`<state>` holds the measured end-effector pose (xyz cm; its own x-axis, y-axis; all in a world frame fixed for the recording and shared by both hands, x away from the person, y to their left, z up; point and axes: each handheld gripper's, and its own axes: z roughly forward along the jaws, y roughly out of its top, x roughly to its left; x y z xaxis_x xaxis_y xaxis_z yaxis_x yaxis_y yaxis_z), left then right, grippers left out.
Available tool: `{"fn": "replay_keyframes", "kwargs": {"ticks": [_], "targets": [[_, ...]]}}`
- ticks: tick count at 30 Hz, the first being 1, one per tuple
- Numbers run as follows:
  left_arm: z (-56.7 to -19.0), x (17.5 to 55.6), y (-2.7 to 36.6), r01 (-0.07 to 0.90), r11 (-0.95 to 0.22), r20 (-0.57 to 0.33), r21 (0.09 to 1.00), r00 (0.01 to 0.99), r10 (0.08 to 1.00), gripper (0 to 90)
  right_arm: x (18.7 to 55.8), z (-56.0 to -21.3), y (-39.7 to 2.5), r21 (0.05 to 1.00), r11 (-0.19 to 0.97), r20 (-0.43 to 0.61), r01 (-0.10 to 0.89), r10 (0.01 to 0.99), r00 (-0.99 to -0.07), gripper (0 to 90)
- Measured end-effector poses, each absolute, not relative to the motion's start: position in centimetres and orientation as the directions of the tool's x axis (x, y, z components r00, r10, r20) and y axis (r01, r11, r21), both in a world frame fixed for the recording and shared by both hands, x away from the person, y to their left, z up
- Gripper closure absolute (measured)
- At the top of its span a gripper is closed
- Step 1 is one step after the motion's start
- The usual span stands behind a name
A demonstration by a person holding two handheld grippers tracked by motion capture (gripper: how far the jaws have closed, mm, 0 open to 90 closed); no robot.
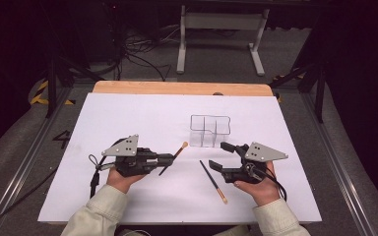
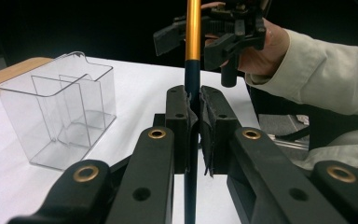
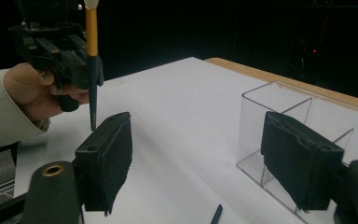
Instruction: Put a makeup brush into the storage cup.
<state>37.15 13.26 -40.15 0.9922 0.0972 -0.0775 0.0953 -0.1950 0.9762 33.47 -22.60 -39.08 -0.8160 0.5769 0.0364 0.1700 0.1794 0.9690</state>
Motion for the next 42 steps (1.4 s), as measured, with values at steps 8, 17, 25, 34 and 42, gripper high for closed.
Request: {"fn": "replay_keyframes", "kwargs": {"ticks": [8, 17, 25, 34, 42], "targets": [[-40.2, 37.2, 12.8, 0.096, -0.205, -0.077, 0.974, 0.992, 0.096, 82.4, 33.4, -38.4, -21.3, 0.973, 0.164, 0.056, 0.164, 0.520, -0.852, 38.4], [-40.4, 37.0, 12.0, 0.090, -0.219, -0.071, 0.972, 0.993, 0.094, 82.5, 33.5, -38.0, -20.3, 0.979, 0.144, 0.062, 0.141, 0.449, -0.891, 50.8], [-40.5, 36.9, 11.6, 0.087, -0.230, -0.063, 0.969, 0.992, 0.107, 82.5, 33.7, -37.8, -19.0, 0.979, 0.140, 0.080, 0.147, 0.400, -0.913, 54.0], [-40.5, 36.8, 11.5, 0.089, -0.232, -0.067, 0.969, 0.993, 0.102, 82.5, 34.0, -37.6, -17.6, 0.976, 0.149, 0.097, 0.159, 0.360, -0.928, 59.5], [-40.6, 36.8, 11.4, 0.082, -0.243, -0.059, 0.967, 0.993, 0.100, 82.4, 34.2, -37.4, -17.3, 0.976, 0.131, 0.119, 0.173, 0.343, -0.932, 69.1]]}}
